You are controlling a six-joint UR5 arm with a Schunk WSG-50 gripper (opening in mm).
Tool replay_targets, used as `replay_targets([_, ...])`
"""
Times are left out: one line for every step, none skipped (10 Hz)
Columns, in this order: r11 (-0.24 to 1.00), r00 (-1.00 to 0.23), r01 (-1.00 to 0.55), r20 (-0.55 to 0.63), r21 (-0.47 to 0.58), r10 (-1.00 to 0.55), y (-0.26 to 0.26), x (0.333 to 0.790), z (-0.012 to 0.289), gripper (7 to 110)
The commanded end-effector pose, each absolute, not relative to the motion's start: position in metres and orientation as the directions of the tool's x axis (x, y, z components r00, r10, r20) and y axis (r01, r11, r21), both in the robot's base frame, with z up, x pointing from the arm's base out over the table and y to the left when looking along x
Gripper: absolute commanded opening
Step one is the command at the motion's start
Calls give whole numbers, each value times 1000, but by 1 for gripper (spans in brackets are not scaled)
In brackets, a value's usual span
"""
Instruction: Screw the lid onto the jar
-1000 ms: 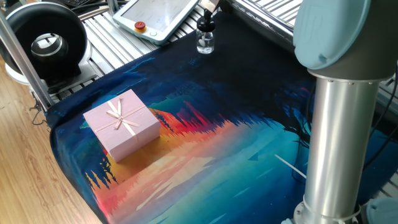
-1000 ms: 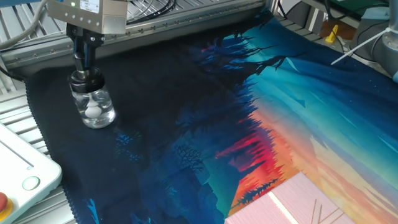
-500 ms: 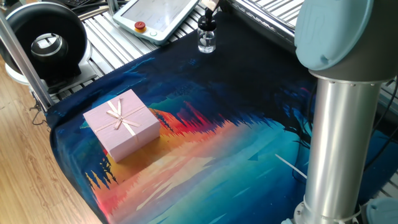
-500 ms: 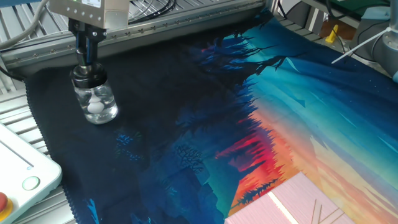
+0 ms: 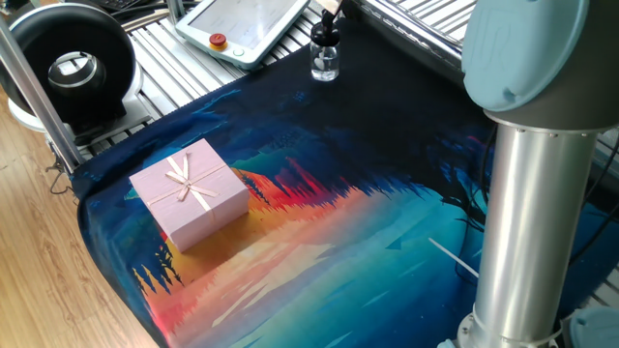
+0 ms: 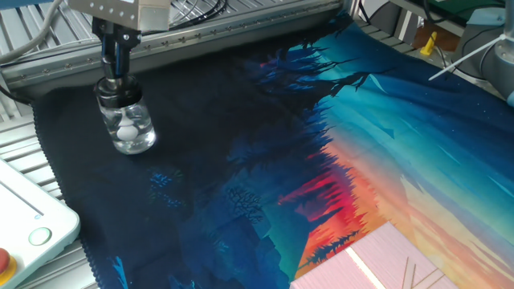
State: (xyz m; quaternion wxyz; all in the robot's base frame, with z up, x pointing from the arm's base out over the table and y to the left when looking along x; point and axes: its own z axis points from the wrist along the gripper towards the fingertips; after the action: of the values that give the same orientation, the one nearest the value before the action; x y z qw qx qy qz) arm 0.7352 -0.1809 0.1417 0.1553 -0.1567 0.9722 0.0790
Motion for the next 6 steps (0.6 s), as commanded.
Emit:
replay_targets([938,-903,-329,-325,104,-281,-184,730,149,7])
replay_targets([937,-904,-334,-315,103,-288,-186,725,151,7])
replay_targets([936,-905,-336,-311,101,-291,-188,723,153,7])
replay_targets([936,-904,-339,-310,99,-295,-189,721,156,7])
replay_targets([935,-905,-341,-305,97,-298,-190,720,159,7])
replay_targets([934,-905,-344,-300,95,-303,-192,719,164,7])
